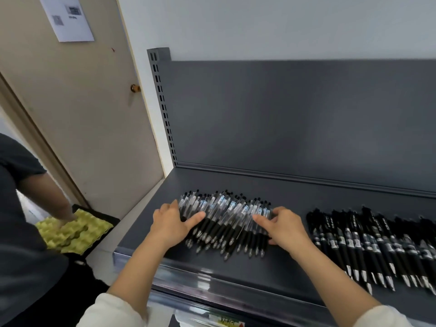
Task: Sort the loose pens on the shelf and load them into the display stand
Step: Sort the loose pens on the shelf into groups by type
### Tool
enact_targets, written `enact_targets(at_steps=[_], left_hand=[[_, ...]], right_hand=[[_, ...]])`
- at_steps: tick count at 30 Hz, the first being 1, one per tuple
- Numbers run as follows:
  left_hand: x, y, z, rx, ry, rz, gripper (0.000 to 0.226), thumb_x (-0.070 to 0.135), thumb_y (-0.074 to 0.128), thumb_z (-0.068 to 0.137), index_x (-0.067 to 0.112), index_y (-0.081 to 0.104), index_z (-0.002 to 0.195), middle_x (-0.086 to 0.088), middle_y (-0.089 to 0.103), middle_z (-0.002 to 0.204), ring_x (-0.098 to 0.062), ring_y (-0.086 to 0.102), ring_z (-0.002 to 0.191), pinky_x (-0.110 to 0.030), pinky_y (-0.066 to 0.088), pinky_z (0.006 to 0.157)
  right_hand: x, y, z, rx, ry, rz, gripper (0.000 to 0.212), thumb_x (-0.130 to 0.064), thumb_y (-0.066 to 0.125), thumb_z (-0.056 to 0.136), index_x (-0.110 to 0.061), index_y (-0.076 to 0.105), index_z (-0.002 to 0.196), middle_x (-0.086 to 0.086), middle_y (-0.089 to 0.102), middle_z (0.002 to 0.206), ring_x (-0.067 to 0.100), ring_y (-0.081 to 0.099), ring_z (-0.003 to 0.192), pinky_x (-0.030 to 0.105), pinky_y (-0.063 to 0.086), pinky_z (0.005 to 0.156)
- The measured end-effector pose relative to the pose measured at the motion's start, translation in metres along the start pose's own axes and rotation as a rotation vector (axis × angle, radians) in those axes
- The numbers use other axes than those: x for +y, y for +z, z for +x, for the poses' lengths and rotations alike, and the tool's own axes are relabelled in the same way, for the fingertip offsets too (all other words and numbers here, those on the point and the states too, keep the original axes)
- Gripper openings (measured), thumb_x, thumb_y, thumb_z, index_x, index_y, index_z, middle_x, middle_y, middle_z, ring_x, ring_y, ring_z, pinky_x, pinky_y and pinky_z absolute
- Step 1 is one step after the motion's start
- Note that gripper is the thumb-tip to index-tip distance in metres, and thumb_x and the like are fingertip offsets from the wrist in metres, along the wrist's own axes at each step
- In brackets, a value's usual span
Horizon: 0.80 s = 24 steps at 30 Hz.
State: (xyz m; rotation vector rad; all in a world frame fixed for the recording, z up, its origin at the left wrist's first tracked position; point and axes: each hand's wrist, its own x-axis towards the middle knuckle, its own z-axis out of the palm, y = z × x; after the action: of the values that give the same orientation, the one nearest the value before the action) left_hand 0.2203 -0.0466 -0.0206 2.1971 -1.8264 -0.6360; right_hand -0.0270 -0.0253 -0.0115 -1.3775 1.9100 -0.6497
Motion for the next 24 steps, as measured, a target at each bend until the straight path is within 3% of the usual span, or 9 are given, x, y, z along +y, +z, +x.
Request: enact_targets(at_steps=[3,5,7,9,15,20,24], left_hand=[[0.012,0.000,-0.006,-0.043,-0.008,0.065,0.125,0.086,0.028,0.055,0.006,0.012,0.149,-0.015,0.025,0.151,-0.034,0.018,0.140,-0.048,0.027,0.111],[0.020,0.003,-0.012,-0.061,-0.020,0.061,0.123,0.085,0.030,0.056,0.009,0.010,0.150,-0.013,0.022,0.152,-0.033,0.016,0.140,-0.050,0.028,0.110],[0.026,0.006,-0.014,-0.073,-0.032,0.082,0.123,0.086,0.029,0.056,0.010,0.008,0.151,-0.011,0.019,0.153,-0.032,0.014,0.140,-0.052,0.027,0.110],[0.029,0.009,-0.015,-0.068,-0.039,0.110,0.120,0.087,0.031,0.060,0.012,0.008,0.151,-0.008,0.017,0.153,-0.030,0.012,0.141,-0.052,0.025,0.109],[0.027,0.011,-0.012,-0.087,-0.016,0.223,0.113,0.087,0.025,0.067,0.013,0.007,0.151,-0.006,0.016,0.151,-0.027,0.013,0.139,-0.048,0.027,0.107],[0.025,0.012,-0.008,-0.121,0.055,0.304,0.107,0.085,0.015,0.073,0.014,-0.001,0.151,-0.006,0.014,0.150,-0.026,0.013,0.137,-0.045,0.026,0.107],[0.018,0.007,0.005,-0.177,0.120,0.255,0.109,0.085,0.021,0.074,0.012,-0.003,0.151,-0.006,0.015,0.144,-0.027,0.016,0.134,-0.044,0.030,0.106]], right_hand=[[-0.003,-0.001,0.006,-0.064,0.020,-0.137,0.083,-0.063,0.057,0.079,-0.007,0.038,0.135,0.003,0.059,0.106,0.017,0.069,0.069,0.033,0.055,0.074],[-0.002,0.003,0.010,-0.071,-0.012,-0.224,0.091,-0.073,0.052,0.073,-0.008,0.037,0.136,0.010,0.049,0.133,0.025,0.067,0.090,0.033,0.053,0.080],[0.000,0.007,0.011,-0.065,-0.045,-0.276,0.092,-0.074,0.049,0.074,-0.009,0.036,0.138,0.013,0.036,0.144,0.032,0.054,0.116,0.037,0.047,0.091],[0.000,0.009,0.011,-0.071,-0.062,-0.294,0.094,-0.073,0.048,0.076,-0.009,0.029,0.143,0.012,0.029,0.147,0.035,0.045,0.125,0.039,0.045,0.094],[-0.007,0.010,0.004,-0.071,-0.053,-0.403,0.096,-0.074,0.039,0.079,-0.012,0.015,0.148,0.009,0.019,0.152,0.036,0.047,0.122,0.038,0.048,0.088],[-0.015,0.017,-0.001,-0.013,0.009,-0.474,0.098,-0.079,0.033,0.077,-0.014,0.015,0.148,0.008,0.021,0.148,0.032,0.052,0.117,0.036,0.048,0.082],[-0.024,0.027,-0.006,0.047,0.080,-0.518,0.099,-0.080,0.031,0.077,-0.014,0.013,0.148,0.008,0.022,0.146,0.028,0.050,0.120,0.034,0.047,0.084]])
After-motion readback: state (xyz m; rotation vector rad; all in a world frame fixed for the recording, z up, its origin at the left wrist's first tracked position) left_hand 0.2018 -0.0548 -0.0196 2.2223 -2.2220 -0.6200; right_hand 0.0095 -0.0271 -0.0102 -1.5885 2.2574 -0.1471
